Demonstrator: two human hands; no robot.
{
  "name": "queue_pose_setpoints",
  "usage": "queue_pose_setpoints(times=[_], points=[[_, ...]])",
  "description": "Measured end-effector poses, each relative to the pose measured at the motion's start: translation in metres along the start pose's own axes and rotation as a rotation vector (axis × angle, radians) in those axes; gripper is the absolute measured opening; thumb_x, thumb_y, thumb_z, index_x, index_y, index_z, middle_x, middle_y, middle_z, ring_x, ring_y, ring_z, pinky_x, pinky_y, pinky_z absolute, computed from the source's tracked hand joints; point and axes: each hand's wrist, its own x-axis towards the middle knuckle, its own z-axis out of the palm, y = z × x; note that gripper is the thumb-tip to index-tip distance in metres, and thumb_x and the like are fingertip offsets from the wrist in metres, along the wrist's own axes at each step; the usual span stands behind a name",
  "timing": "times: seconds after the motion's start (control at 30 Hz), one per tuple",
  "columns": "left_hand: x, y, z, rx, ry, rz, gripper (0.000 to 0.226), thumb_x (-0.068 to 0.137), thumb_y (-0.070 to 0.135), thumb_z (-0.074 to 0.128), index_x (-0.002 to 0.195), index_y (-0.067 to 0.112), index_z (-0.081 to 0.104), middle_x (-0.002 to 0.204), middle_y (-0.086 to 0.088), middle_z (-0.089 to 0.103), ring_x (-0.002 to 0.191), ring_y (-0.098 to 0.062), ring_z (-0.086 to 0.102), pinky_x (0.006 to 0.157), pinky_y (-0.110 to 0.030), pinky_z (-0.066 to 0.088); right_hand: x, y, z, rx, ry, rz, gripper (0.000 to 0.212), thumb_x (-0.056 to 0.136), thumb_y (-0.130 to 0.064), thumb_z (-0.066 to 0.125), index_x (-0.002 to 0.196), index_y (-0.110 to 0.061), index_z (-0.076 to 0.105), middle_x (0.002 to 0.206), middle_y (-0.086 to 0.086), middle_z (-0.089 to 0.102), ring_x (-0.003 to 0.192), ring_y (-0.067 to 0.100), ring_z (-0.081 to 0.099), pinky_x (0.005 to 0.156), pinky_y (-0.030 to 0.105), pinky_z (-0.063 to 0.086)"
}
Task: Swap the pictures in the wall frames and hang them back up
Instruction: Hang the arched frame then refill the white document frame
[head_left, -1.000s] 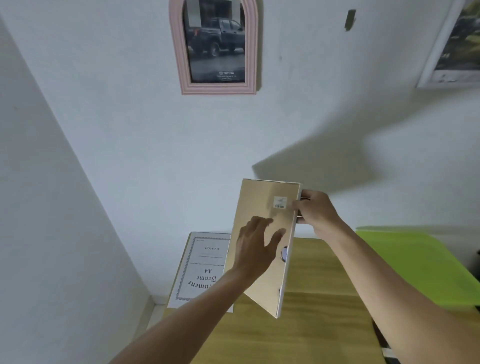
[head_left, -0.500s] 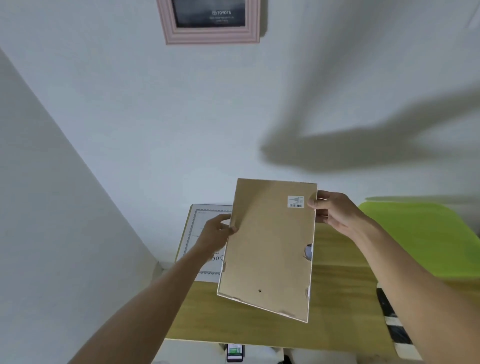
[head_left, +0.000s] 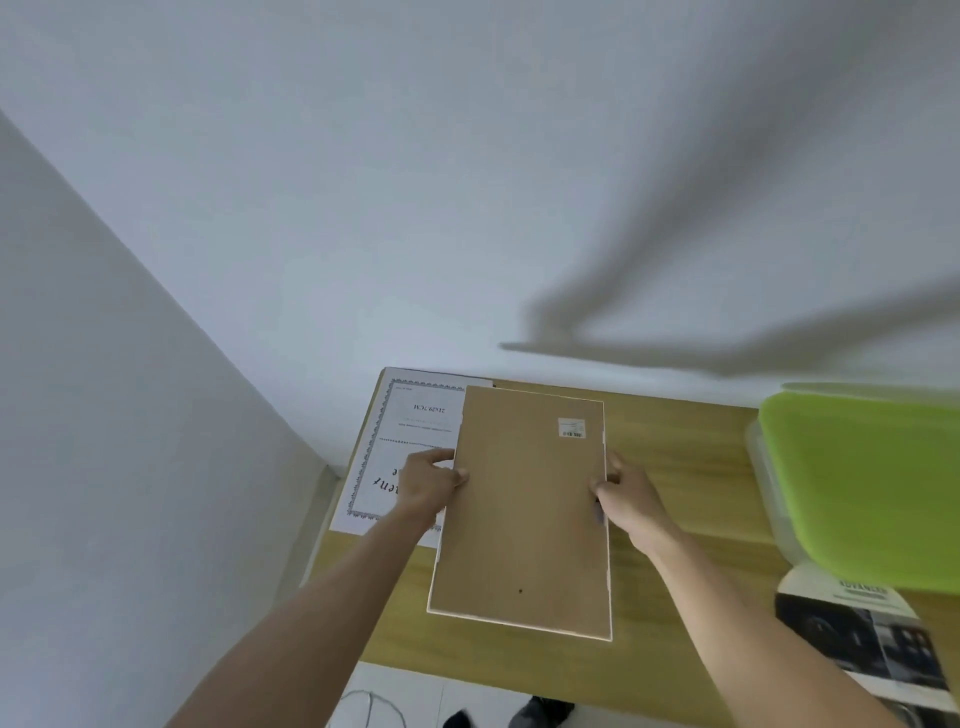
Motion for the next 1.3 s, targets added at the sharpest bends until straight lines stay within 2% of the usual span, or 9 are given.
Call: queue_pose_setpoints(times=[0.17, 0.3, 0.4, 0.63, 0.77, 0.83, 0.97, 1.17, 1.3], points=[[0.011, -0.019, 0.019, 0.256, 0.03, 0.079, 0.034, 0.084, 0.007, 0.057, 0.11, 0.022, 0.072, 0.083, 0.001, 0.073, 0.078, -0.02, 0.07, 0.069, -0.032, 0.057, 0.013, 0.015, 0.013, -0.084, 0.091, 0.001, 0.043, 0.09, -0.001, 0.046, 0.112, -0.034, 0.064, 0.071, 0.007, 0.069, 0.053, 0.023, 0.058, 0.042, 0.02, 0.045], [0.021, -0.034, 0.035, 0.463, 0.092, 0.121, 0.018, 0.08, 0.006, 0.046, 0.086, 0.009, 0.062, 0.081, -0.007, 0.065, 0.078, -0.029, 0.061, 0.07, -0.041, 0.055, 0.024, 0.023, 0.026, -0.129, 0.18, 0.007, 0.033, 0.089, -0.003, 0.052, 0.118, -0.017, 0.061, 0.084, 0.005, 0.071, 0.072, 0.032, 0.068, 0.068, 0.042, 0.058], [0.022, -0.038, 0.041, 0.563, 0.102, 0.139, 0.007, 0.079, 0.001, 0.045, 0.075, 0.007, 0.048, 0.081, -0.015, 0.06, 0.073, -0.032, 0.054, 0.062, -0.036, 0.045, 0.028, 0.025, 0.033, -0.16, 0.179, 0.019, 0.037, 0.091, -0.003, 0.051, 0.125, -0.014, 0.06, 0.107, 0.004, 0.071, 0.091, 0.029, 0.068, 0.08, 0.042, 0.057], [0.026, -0.046, 0.037, 0.778, 0.058, 0.21, 0.006, 0.088, 0.01, 0.05, 0.089, 0.005, 0.053, 0.104, -0.011, 0.054, 0.086, -0.031, 0.055, 0.071, -0.037, 0.047, 0.027, 0.035, 0.033, -0.243, 0.17, -0.029, 0.036, 0.08, 0.006, 0.043, 0.097, -0.013, 0.067, 0.092, 0.01, 0.073, 0.084, 0.033, 0.067, 0.065, 0.033, 0.051], [0.021, -0.055, 0.033, 0.805, 0.077, 0.246, 0.021, 0.092, 0.017, 0.052, 0.11, 0.008, 0.055, 0.115, -0.011, 0.05, 0.099, -0.031, 0.054, 0.077, -0.038, 0.046, 0.008, 0.044, 0.034, -0.328, 0.234, -0.04, 0.037, 0.09, -0.006, 0.052, 0.122, -0.02, 0.064, 0.116, 0.008, 0.06, 0.105, 0.026, 0.061, 0.084, 0.029, 0.047], [0.017, -0.06, 0.031, 0.804, 0.078, 0.249, 0.021, 0.092, 0.018, 0.051, 0.11, 0.008, 0.055, 0.113, -0.011, 0.05, 0.097, -0.031, 0.055, 0.077, -0.039, 0.047, -0.002, 0.051, 0.036, -0.402, 0.253, -0.046, 0.03, 0.096, -0.013, 0.052, 0.123, -0.015, 0.064, 0.119, 0.008, 0.058, 0.106, 0.025, 0.06, 0.08, 0.029, 0.045], [0.01, -0.068, 0.035, 0.816, 0.032, 0.258, 0.021, 0.092, 0.018, 0.05, 0.108, 0.006, 0.052, 0.113, -0.013, 0.05, 0.095, -0.033, 0.056, 0.074, -0.037, 0.044, -0.01, 0.061, 0.041, -0.481, 0.224, -0.112, 0.019, 0.093, -0.004, 0.047, 0.097, -0.009, 0.065, 0.106, 0.008, 0.063, 0.095, 0.024, 0.059, 0.072, 0.025, 0.034], [0.01, -0.072, 0.034, 0.848, 0.011, 0.272, 0.029, 0.091, 0.016, 0.052, 0.117, 0.003, 0.05, 0.121, -0.014, 0.049, 0.105, -0.034, 0.055, 0.08, -0.039, 0.045, -0.012, 0.054, 0.054, -0.501, 0.183, -0.041, 0.02, 0.087, -0.001, 0.048, 0.077, -0.007, 0.064, 0.107, 0.017, 0.063, 0.1, 0.033, 0.06, 0.073, 0.027, 0.04], [0.012, -0.072, 0.031, 0.883, -0.027, 0.271, 0.038, 0.091, 0.017, 0.054, 0.124, 0.0, 0.049, 0.126, -0.012, 0.046, 0.109, -0.033, 0.054, 0.083, -0.041, 0.046, -0.013, 0.044, 0.061, -0.302, 0.246, 0.067, 0.034, 0.081, 0.0, 0.051, 0.052, -0.016, 0.042, 0.059, 0.004, 0.043, 0.067, 0.031, 0.041, 0.052, 0.033, 0.029]])
